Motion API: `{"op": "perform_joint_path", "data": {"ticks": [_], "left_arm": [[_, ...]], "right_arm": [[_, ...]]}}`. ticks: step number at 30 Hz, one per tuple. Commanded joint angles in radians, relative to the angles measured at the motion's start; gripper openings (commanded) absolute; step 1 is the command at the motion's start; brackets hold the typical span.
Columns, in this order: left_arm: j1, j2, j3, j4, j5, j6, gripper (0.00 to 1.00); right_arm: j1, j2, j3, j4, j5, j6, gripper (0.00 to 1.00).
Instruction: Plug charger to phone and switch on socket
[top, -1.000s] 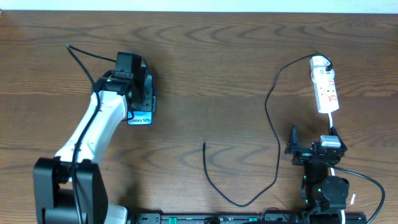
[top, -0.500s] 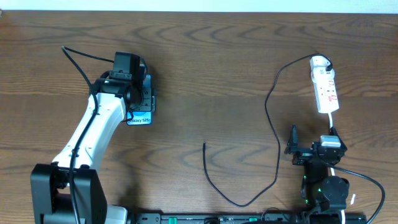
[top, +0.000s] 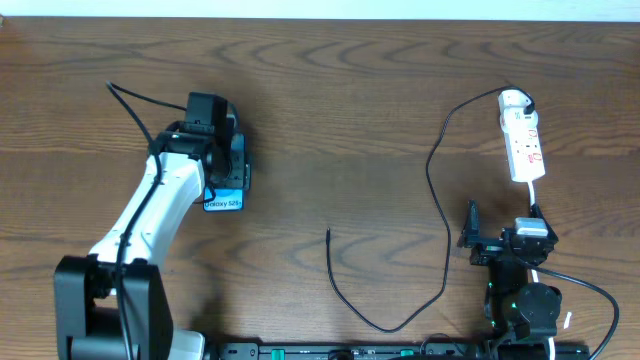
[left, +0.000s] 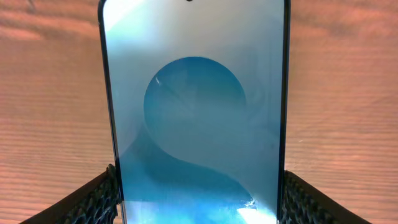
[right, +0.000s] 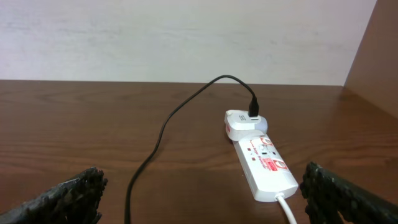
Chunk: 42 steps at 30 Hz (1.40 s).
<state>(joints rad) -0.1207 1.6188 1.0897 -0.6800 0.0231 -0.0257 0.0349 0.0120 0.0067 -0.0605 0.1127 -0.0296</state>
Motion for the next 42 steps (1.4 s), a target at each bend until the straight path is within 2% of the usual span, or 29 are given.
{"op": "perform_joint_path", "data": {"ticks": [1,12,30,32,34,42], "left_arm": [[0.002,0.049,-0.002,0.006,-0.009,0.006,0.07],[0.002,0.182,-0.003,0.035,-0.008,0.006,0.07],[0.002,0.188,-0.003,0.047,-0.009,0.006,0.08],[0.002,0.188,-0.003,0.05,-0.009,0.006,0.29],[0.002,0.188,-0.003,0.05,-0.009,0.006,0.41],[0.002,0.188,-0.003,0.05,-0.01,0.033,0.72]], "right_arm": [[-0.005,-0.006,-0.001,-0.003,0.008,0.014,0.99],[-0.005,-0.006,-0.001,-0.003,0.008,0.014,0.99],[-0.005,-0.006,-0.001,-0.003,0.008,0.014,0.99],[-0.005,-0.006,-0.001,-0.003,0.008,0.014,0.99],[-0.005,-0.006,-0.001,-0.003,0.008,0.014,0.99],[-0.005,-0.006,-0.001,-0.003,0.008,0.014,0.99]]}}
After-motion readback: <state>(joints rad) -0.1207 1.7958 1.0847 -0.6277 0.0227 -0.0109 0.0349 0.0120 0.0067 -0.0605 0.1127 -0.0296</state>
